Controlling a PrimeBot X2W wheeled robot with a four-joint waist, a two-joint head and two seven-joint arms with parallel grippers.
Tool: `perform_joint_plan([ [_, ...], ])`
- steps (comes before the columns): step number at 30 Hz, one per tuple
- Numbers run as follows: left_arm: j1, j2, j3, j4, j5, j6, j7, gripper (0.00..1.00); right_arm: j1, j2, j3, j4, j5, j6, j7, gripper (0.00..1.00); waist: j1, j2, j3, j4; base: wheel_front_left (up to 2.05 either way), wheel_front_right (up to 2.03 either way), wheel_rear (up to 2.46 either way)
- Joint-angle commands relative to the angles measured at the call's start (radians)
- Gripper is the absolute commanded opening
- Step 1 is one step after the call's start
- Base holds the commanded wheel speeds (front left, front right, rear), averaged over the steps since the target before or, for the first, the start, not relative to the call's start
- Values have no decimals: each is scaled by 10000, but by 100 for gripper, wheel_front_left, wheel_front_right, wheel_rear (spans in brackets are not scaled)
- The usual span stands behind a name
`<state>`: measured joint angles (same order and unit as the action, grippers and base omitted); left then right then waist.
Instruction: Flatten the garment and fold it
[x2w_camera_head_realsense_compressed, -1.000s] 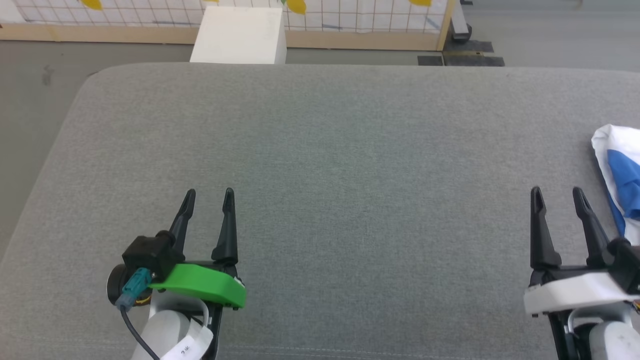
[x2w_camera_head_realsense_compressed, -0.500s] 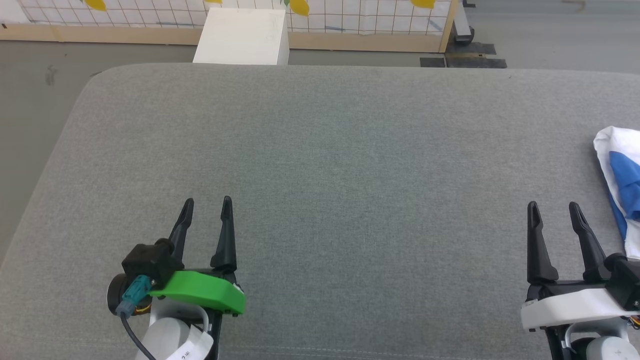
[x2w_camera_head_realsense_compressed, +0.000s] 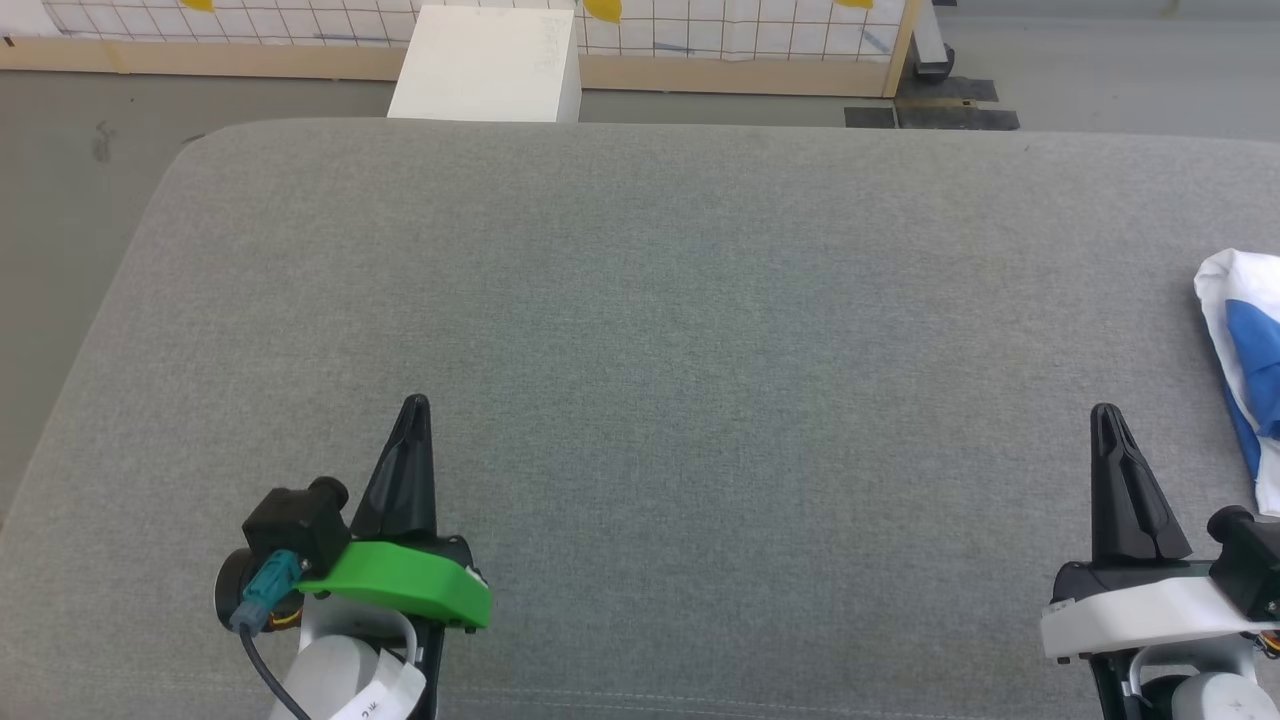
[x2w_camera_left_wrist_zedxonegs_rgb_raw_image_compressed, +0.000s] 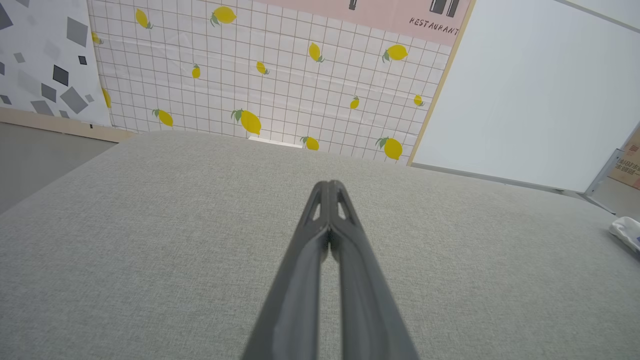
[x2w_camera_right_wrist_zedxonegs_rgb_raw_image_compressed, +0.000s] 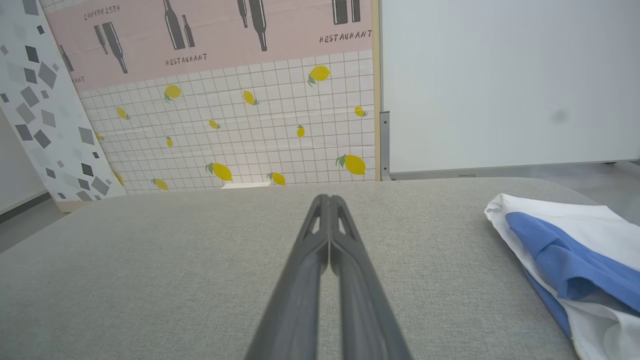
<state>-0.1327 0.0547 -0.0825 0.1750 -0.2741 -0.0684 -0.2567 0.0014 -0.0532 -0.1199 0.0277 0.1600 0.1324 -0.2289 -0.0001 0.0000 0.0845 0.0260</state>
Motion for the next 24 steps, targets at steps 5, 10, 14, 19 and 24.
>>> perform_joint_plan([
  [5,1,0,0,-1,1,0,1,0,0,0,-1,0,-1,0,1,0,1,0,-2,-1,0,0,0],
  [10,20,-1,11,-27,42,10,41,0,0,0,11,-4,-26,0,35,0,1,0,-16,-6,0,0,0],
  [14,62,-2,37,-82,128,32,122,0,-1,1,49,-13,-77,-1,107,0,1,0,-42,-14,0,0,0],
  [19,115,-4,70,-152,238,59,225,0,-1,3,97,-24,-141,-1,199,0,1,0,-76,-24,0,0,0],
  [24,166,-6,102,-219,343,86,323,0,-2,4,144,-35,-202,-2,287,0,1,0,-108,-34,0,0,0],
])
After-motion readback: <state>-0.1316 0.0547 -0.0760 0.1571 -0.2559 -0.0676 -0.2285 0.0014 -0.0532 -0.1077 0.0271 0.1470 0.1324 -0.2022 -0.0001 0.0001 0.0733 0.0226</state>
